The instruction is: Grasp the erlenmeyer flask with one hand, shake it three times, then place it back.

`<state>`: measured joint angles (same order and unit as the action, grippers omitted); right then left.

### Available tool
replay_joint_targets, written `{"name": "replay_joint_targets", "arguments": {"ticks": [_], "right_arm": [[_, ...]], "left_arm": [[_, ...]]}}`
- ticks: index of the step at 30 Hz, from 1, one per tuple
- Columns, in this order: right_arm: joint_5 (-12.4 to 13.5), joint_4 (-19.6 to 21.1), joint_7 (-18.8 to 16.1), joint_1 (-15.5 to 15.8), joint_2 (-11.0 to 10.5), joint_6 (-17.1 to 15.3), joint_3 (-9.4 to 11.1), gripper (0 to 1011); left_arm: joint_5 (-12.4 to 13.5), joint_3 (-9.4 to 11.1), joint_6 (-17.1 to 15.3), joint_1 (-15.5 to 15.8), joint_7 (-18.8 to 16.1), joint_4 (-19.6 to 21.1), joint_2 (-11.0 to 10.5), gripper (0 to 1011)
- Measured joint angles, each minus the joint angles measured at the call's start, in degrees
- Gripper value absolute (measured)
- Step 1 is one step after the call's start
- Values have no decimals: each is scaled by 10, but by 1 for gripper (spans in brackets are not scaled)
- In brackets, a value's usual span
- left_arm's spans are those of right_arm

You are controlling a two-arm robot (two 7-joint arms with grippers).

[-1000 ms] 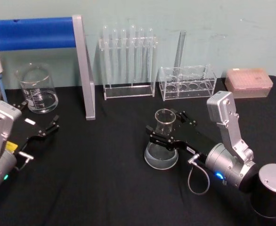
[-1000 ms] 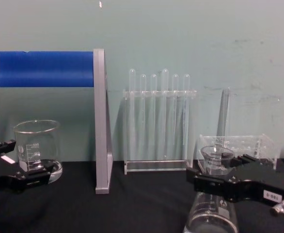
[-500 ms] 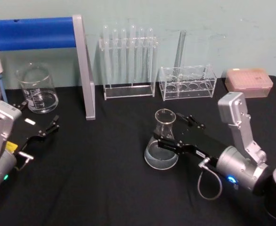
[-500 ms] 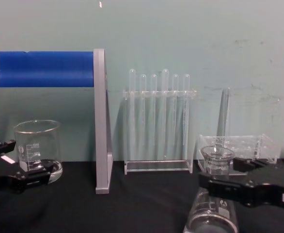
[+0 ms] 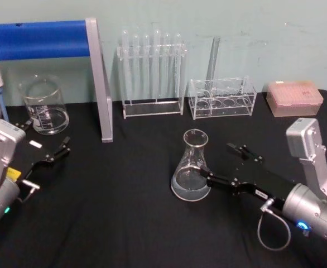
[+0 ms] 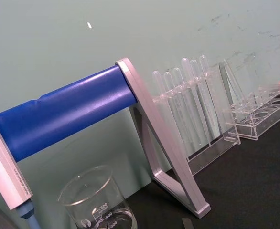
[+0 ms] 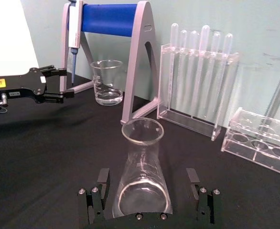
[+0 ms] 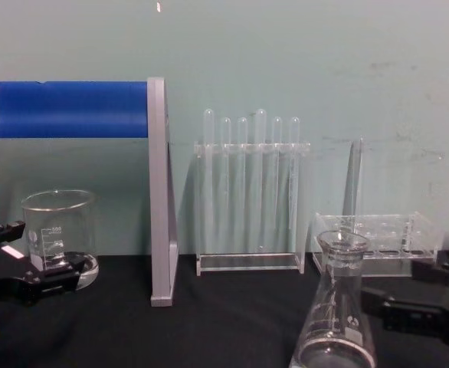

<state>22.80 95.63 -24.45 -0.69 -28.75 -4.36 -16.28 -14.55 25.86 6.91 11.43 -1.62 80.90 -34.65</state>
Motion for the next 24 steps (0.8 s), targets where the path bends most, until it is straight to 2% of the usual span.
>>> {"name": "replay_joint_targets", "arguments": {"ticks": [7,13,18,19,20,24], "right_arm": [[3,0,21,8,-7,6,15,1000],[-13,-18,48,-1,1,15,30,1000],[-46,-41,86,-16,17,29,44,1000],[-61,-48,100,-22,21,35,46,1000],[-61,-48,100,-22,21,35,46,1000],[-114,-72,144,-41,36,55,46,1000]], "left_arm": [[0,0,0,0,0,0,0,1001],[0,0,0,0,0,0,0,1001],[0,0,0,0,0,0,0,1001],[0,0,0,0,0,0,0,1001],[0,0,0,0,0,0,0,1001],[0,0,0,0,0,0,0,1000]]}}
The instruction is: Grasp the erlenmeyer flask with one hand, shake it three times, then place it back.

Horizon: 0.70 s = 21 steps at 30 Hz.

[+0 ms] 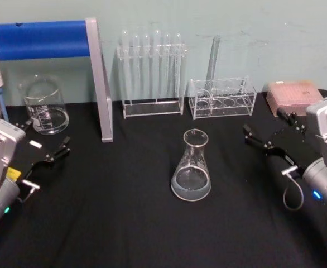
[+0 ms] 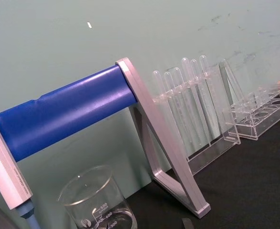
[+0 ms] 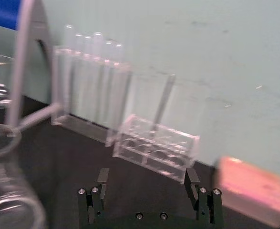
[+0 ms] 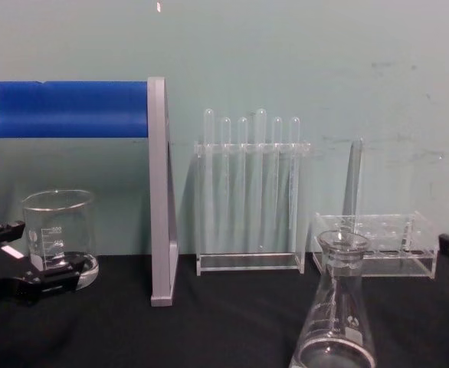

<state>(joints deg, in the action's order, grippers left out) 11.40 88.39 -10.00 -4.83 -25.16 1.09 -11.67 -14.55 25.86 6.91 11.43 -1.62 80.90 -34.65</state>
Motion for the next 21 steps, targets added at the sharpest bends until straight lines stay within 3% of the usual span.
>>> {"name": "replay_joint_targets", "arguments": {"ticks": [4,8,11,16,21], "right_arm": [[-70,-32,50,-19,13,26,-10,1000],[-117,-53,84,-29,20,41,-17,1000],[-169,-74,123,-37,27,58,-25,1000],[-217,-88,156,-40,32,77,-32,1000],[-248,-94,175,-41,35,88,-34,1000]], "left_arm": [[0,0,0,0,0,0,0,1001],[0,0,0,0,0,0,0,1001],[0,0,0,0,0,0,0,1001],[0,0,0,0,0,0,0,1001],[0,0,0,0,0,0,0,1001]]}}
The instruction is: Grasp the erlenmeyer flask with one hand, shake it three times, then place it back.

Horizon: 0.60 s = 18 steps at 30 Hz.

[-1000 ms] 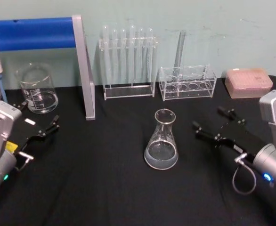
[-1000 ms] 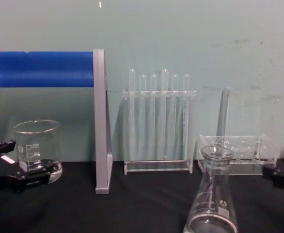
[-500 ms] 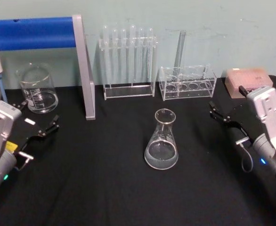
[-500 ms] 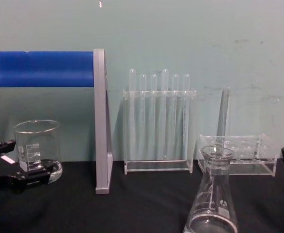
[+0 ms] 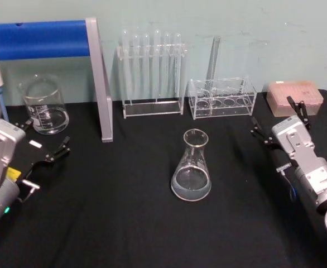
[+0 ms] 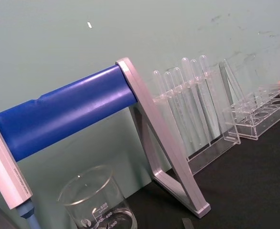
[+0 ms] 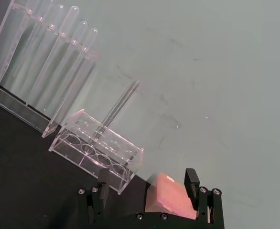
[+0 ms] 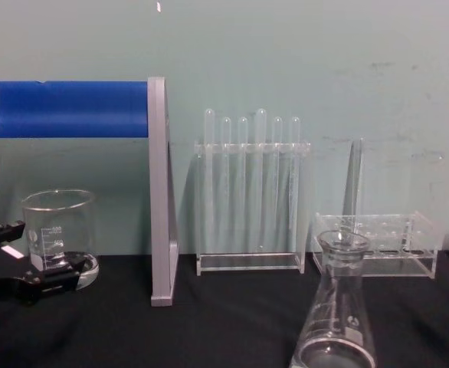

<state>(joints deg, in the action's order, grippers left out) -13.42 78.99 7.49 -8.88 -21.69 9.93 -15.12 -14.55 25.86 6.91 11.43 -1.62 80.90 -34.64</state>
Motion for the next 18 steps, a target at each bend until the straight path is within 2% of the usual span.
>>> {"name": "replay_joint_targets", "arguments": {"ticks": [18], "right_arm": [[8,1,-5,0,-1,-2,0,1000]], "left_arm": [[0,0,0,0,0,0,0,1001]]}}
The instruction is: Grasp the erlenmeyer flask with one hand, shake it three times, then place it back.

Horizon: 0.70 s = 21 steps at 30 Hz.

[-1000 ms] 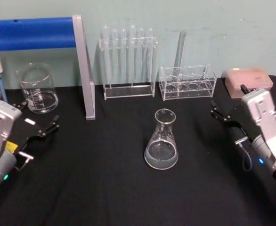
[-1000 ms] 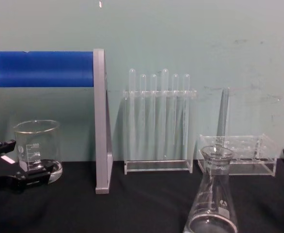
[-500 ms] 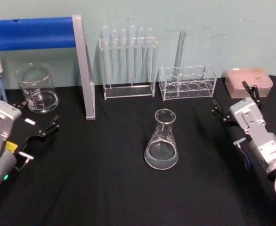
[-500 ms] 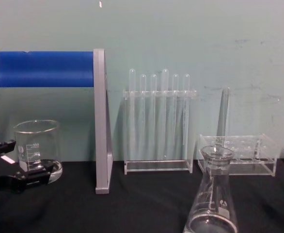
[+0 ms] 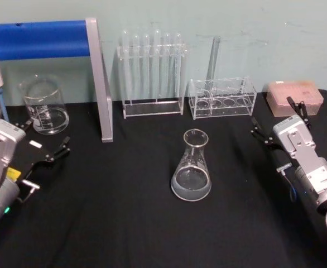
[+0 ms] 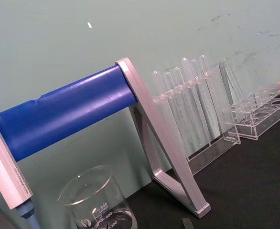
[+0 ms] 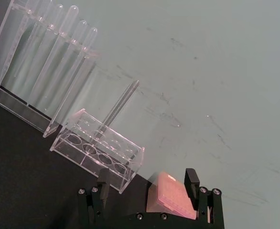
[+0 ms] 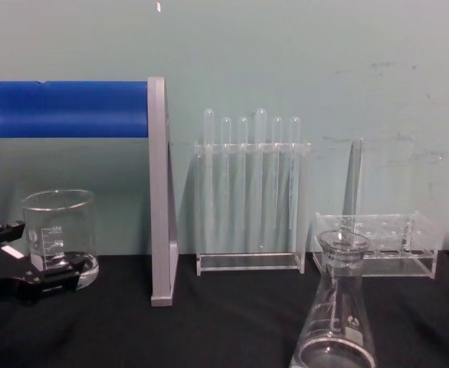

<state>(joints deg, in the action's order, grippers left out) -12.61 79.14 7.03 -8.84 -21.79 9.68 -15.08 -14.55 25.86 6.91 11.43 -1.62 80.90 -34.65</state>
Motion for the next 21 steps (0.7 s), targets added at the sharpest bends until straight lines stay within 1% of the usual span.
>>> {"name": "replay_joint_targets", "arguments": {"ticks": [21], "right_arm": [[3,1,-2,0,0,-2,0,1000]], "left_arm": [[0,0,0,0,0,0,0,1001]]}}
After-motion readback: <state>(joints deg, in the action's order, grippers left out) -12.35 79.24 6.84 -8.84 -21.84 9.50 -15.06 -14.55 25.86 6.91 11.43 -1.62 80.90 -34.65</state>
